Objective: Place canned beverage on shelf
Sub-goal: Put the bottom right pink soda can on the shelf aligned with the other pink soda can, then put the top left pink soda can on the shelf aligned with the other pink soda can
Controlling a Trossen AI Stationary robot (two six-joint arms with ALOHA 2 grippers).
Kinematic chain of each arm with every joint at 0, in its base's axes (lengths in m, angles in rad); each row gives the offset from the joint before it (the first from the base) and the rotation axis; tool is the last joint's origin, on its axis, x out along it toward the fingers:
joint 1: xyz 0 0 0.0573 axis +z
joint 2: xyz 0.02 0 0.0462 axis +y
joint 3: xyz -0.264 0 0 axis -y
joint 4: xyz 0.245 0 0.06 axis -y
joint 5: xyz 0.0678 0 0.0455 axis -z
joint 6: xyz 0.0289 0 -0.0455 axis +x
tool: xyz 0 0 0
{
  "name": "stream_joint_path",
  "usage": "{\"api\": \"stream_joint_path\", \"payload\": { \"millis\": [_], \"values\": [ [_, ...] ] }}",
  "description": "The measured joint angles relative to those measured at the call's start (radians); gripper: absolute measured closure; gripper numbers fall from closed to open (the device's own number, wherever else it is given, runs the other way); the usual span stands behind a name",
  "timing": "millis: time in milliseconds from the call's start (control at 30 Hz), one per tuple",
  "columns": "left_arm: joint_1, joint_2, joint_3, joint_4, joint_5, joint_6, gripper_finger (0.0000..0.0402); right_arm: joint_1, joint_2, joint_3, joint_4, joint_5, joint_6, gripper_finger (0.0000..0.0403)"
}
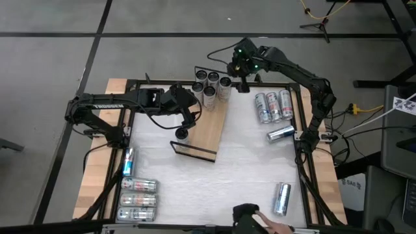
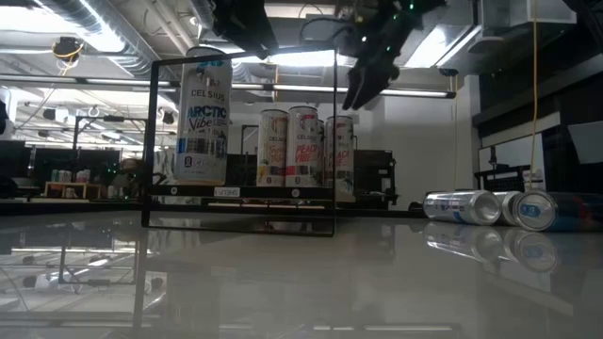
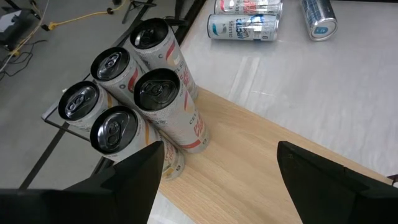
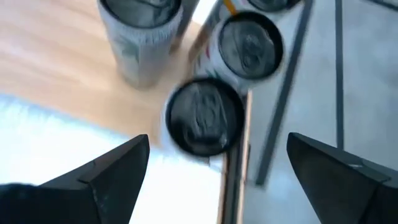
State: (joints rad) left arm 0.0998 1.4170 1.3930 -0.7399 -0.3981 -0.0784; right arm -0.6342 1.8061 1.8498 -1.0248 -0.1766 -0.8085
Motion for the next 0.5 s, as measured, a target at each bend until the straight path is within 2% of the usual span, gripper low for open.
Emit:
{"api": "stream_joint_path", "payload": {
  "millis": [267,500],
  "values": [
    [0.000,0.000,0.000,0.000,0.000,0.000,0.0096,0.000,-0.001,0.198,-0.281,0.028,0.060,0.0029],
    [0.000,0.000,0.000,0.000,0.000,-0.006,0.0096,-0.002,-0.060,0.215,-0.411,0.027,0.129,0.0029]
  ]
}}
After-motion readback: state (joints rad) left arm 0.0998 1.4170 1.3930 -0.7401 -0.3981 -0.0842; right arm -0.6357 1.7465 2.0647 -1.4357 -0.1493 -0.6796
